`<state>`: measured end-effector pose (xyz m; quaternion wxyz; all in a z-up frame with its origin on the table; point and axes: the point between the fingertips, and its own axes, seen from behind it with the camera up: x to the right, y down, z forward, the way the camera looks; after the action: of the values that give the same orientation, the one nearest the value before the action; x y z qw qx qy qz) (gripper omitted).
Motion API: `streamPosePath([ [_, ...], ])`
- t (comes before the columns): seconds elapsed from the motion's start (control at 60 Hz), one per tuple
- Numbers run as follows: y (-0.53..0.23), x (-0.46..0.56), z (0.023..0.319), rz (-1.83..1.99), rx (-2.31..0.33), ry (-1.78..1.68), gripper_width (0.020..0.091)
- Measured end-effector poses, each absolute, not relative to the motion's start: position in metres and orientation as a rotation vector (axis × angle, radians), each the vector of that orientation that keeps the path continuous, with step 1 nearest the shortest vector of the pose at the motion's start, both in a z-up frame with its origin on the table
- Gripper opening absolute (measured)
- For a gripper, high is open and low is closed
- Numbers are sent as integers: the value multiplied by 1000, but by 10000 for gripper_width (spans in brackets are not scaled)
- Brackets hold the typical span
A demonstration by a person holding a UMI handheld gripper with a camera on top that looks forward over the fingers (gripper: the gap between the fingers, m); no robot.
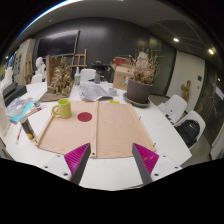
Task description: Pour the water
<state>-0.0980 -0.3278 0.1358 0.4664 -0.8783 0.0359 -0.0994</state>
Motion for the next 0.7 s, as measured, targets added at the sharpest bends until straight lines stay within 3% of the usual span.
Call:
streamPosePath([
  [0.7, -250, -459, 77, 101, -2030, -218, 858],
])
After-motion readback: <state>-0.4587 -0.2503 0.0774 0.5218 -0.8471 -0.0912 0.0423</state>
